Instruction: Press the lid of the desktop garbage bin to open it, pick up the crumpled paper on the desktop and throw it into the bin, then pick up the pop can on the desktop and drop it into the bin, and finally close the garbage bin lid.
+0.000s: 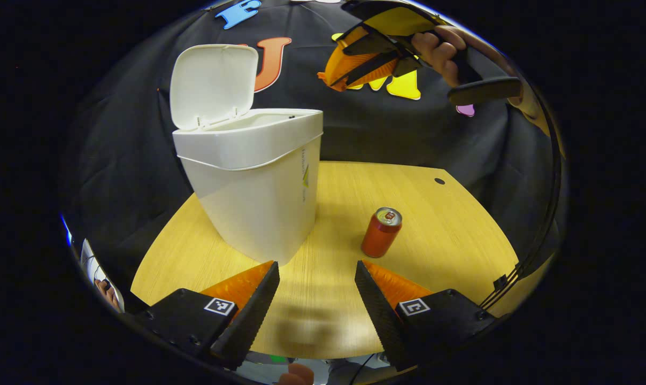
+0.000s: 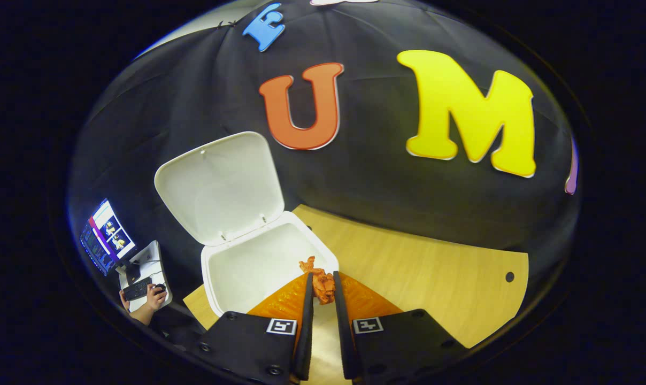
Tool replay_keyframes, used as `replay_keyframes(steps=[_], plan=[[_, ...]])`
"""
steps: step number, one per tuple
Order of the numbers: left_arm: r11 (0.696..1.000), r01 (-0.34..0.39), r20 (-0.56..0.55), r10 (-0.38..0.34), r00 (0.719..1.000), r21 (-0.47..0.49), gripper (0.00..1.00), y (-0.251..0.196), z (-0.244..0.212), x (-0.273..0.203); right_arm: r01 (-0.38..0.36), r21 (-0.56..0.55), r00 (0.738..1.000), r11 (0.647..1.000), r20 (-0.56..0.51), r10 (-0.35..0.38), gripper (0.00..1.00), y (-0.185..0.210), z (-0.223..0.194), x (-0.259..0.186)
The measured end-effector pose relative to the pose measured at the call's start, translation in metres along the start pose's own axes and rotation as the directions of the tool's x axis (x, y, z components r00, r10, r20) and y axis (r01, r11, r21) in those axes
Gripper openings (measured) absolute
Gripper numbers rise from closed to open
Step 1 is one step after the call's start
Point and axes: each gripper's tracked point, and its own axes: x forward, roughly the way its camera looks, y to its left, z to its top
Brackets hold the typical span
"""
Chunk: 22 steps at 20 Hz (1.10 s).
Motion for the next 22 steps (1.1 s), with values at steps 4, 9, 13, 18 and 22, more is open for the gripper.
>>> replay_keyframes(steps=[4,9,13,18,22], plan=[[0.999,-0.038,0.000,0.038,0.999,0.023,0.95,0.025,-0.013,-0.009,-0.045,-0.064,0.997,0.997,-0.059,0.041,0.21,0.050,-0.019,0.055],[0.998,-0.028,0.015,0.028,1.000,0.059,0.95,0.026,-0.023,-0.017,-0.083,-0.017,0.992,0.996,-0.101,0.081,0.39,0.079,-0.037,0.082],[0.999,-0.029,0.008,0.028,1.000,0.042,0.95,0.028,-0.025,-0.015,-0.064,-0.030,0.991,0.997,-0.120,0.060,0.69,0.073,-0.045,0.080],[0.994,-0.042,0.026,0.039,0.999,0.096,0.95,0.024,-0.017,-0.008,-0.070,-0.026,0.997,0.997,-0.047,0.068,0.92,0.064,-0.028,0.047],[0.999,-0.015,0.005,0.015,1.000,0.043,0.97,0.012,-0.017,0.002,-0.060,-0.039,0.998,0.997,0.025,0.061,0.97,0.038,-0.013,0.005]])
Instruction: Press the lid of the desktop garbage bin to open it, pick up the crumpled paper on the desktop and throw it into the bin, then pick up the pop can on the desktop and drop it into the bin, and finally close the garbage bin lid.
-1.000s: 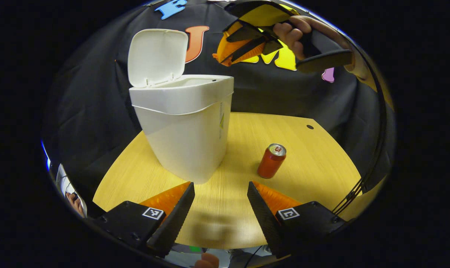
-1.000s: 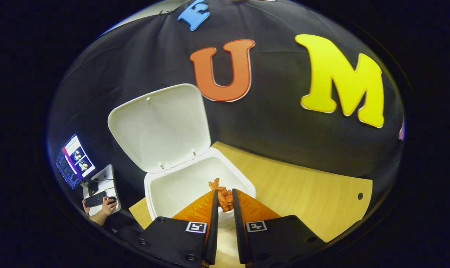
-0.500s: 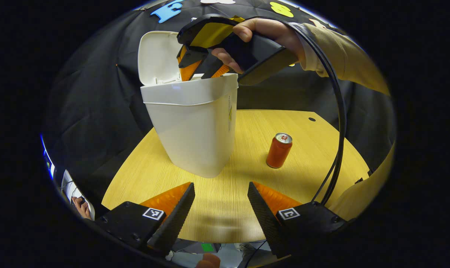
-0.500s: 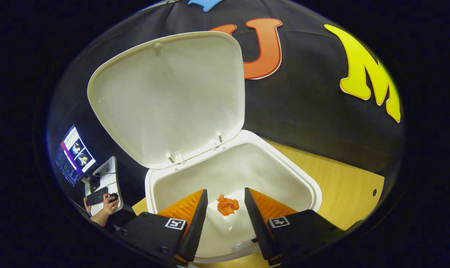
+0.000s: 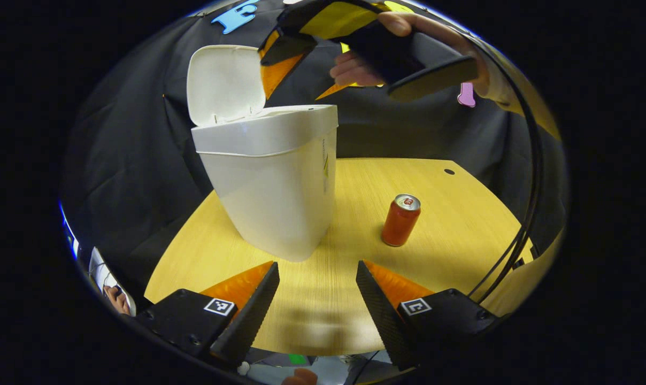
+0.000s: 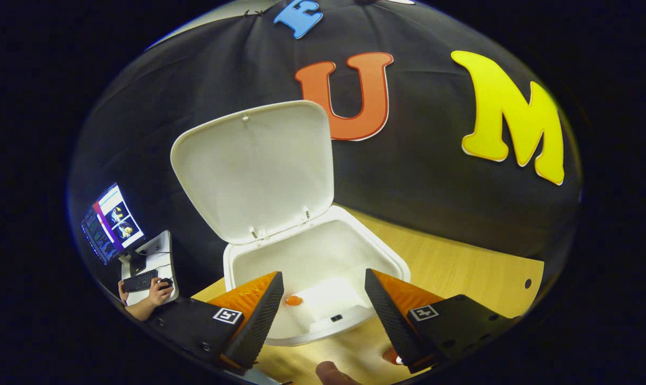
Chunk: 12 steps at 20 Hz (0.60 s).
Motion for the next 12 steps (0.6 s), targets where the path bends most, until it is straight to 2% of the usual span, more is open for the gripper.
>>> replay_keyframes(steps=[2,6,7,8,12], plan=[[1.000,0.019,-0.011,-0.019,1.000,-0.024,0.96,-0.006,-0.002,0.007,0.024,0.038,0.999,0.999,0.034,-0.025,0.97,-0.023,0.004,-0.026],[0.997,0.066,-0.008,-0.066,0.998,-0.042,0.97,-0.027,0.000,0.022,0.122,0.115,0.989,0.986,0.071,-0.130,0.96,-0.092,-0.008,-0.080],[0.995,0.091,-0.006,-0.091,0.996,-0.029,0.97,-0.038,0.000,0.027,0.150,0.135,0.984,0.980,0.076,-0.161,0.94,-0.111,-0.016,-0.095],[0.993,0.118,-0.005,-0.118,0.993,-0.010,0.97,-0.050,-0.001,0.032,0.189,0.153,0.976,0.970,0.080,-0.203,0.97,-0.133,-0.025,-0.111],[0.977,0.189,0.013,-0.192,0.981,0.100,0.97,-0.100,-0.003,0.056,0.316,0.238,0.938,0.919,0.070,-0.340,0.97,-0.207,-0.062,-0.167]])
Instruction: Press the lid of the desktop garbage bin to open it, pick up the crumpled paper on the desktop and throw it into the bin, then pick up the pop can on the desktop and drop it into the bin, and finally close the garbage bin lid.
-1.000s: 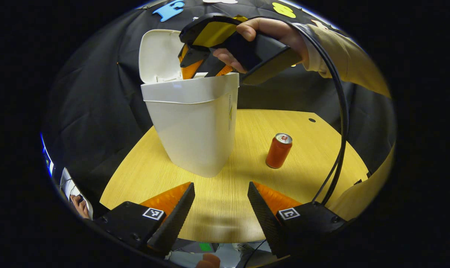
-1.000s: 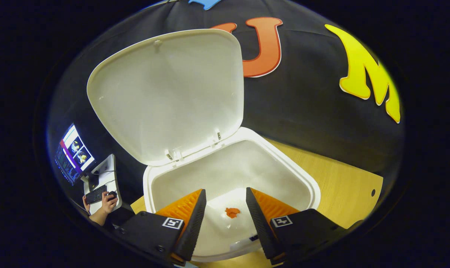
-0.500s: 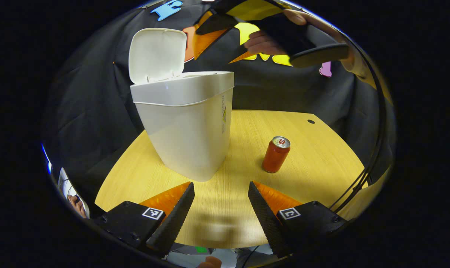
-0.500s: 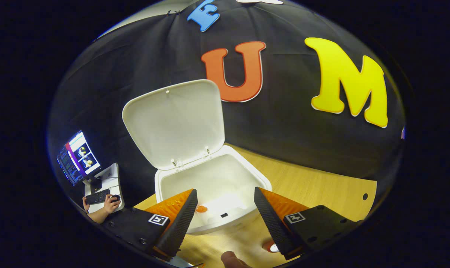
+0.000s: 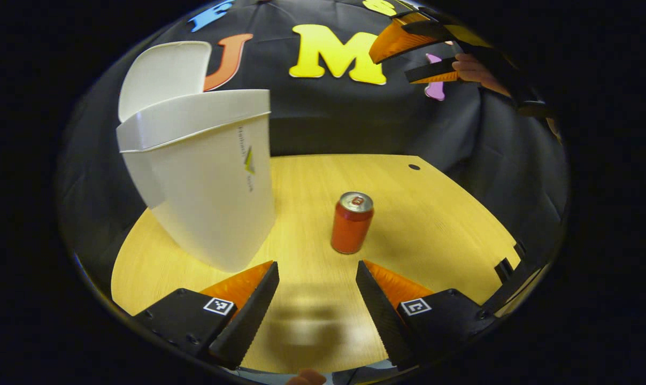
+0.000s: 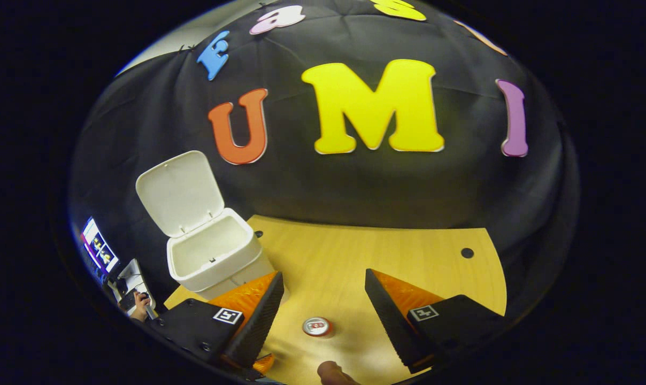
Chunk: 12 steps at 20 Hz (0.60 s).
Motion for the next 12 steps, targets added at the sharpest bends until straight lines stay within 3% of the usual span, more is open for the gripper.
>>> replay_keyframes(steps=[5,6,7,12], plan=[[1.000,0.012,0.010,-0.012,1.000,0.026,0.97,-0.033,0.001,0.036,0.153,0.072,0.988,0.986,-0.036,-0.150,0.97,-0.084,-0.037,-0.026],[1.000,0.010,0.008,-0.010,1.000,0.026,0.97,-0.036,0.001,0.044,0.172,0.085,0.984,0.981,-0.050,-0.168,0.94,-0.095,-0.046,-0.031],[1.000,0.004,0.006,-0.005,1.000,0.029,0.97,-0.037,0.001,0.051,0.186,0.092,0.982,0.978,-0.063,-0.181,0.97,-0.105,-0.054,-0.036],[0.999,-0.022,-0.004,0.023,1.000,0.029,0.97,-0.034,-0.002,0.085,0.246,0.080,0.965,0.966,-0.114,-0.236,0.94,-0.138,-0.082,-0.048]])
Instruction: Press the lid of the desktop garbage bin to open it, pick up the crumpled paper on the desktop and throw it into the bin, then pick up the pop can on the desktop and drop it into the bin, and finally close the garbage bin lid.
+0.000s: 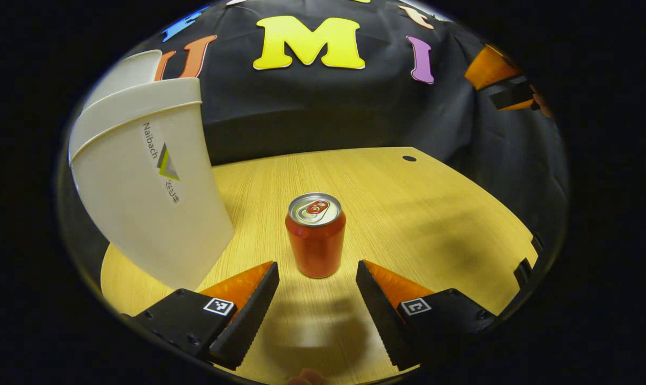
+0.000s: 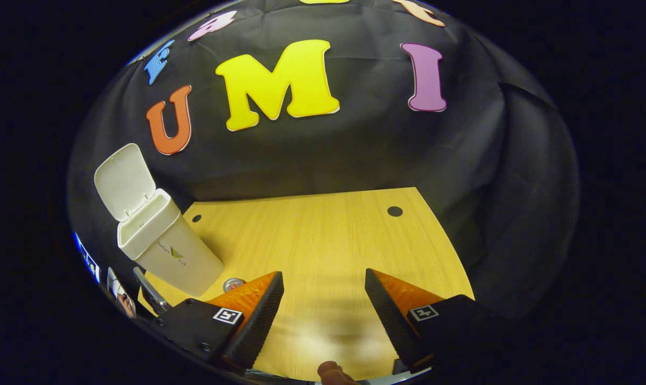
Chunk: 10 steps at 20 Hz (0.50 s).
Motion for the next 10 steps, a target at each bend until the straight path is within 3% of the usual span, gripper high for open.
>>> replay_keyframes(steps=[10], plan=[[1.000,-0.025,-0.008,0.025,1.000,-0.011,0.96,0.003,-0.001,0.043,0.028,-0.004,0.997,1.000,-0.071,-0.028,0.97,-0.016,-0.021,0.011]])
